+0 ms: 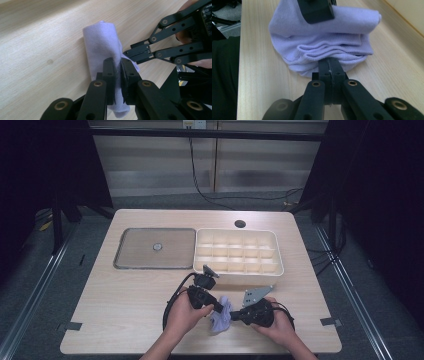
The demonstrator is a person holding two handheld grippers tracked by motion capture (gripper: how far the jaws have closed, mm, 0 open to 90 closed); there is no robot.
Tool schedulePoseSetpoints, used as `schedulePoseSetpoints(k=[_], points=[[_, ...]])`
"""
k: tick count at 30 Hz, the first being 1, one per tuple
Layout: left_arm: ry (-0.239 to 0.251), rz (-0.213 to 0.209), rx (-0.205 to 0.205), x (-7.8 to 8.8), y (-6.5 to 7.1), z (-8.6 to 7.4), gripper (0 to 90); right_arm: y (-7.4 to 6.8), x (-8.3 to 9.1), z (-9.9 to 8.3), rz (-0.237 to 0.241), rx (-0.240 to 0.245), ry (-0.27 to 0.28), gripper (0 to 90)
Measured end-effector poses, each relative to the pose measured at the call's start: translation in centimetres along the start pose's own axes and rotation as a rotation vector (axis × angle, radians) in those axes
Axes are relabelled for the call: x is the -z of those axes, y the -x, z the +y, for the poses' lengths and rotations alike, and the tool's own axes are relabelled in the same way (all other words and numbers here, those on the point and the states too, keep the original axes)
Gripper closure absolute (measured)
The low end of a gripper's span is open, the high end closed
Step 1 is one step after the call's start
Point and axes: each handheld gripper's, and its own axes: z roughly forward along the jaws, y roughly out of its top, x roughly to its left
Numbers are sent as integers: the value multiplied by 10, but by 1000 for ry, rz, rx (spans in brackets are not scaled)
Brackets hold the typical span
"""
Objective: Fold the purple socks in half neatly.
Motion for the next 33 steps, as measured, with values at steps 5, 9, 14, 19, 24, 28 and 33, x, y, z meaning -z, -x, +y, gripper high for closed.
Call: schedulePoseSetpoints(k=[5,9,14,19,24,28,33], points=[[-2,1,-5,-2,1,1,831,-1,-2,2,1,3,-5,900],[-2,3,-6,-4,2,2,831,-1,-3,1,4,1,-1,900],[-4,7,-11,-4,3,2,832,-1,-4,2,8,3,5,900],[5,8,-3,-2,2,2,831,-3,-8,5,9,5,9,900],[-19,24,-19,-9,3,-1,829,-4,-10,5,9,7,8,898],[-9,30,-16,-10,3,-1,829,-3,-9,4,7,6,7,885],[-7,40,-22,-9,4,0,829,-3,-3,3,2,4,-4,887]])
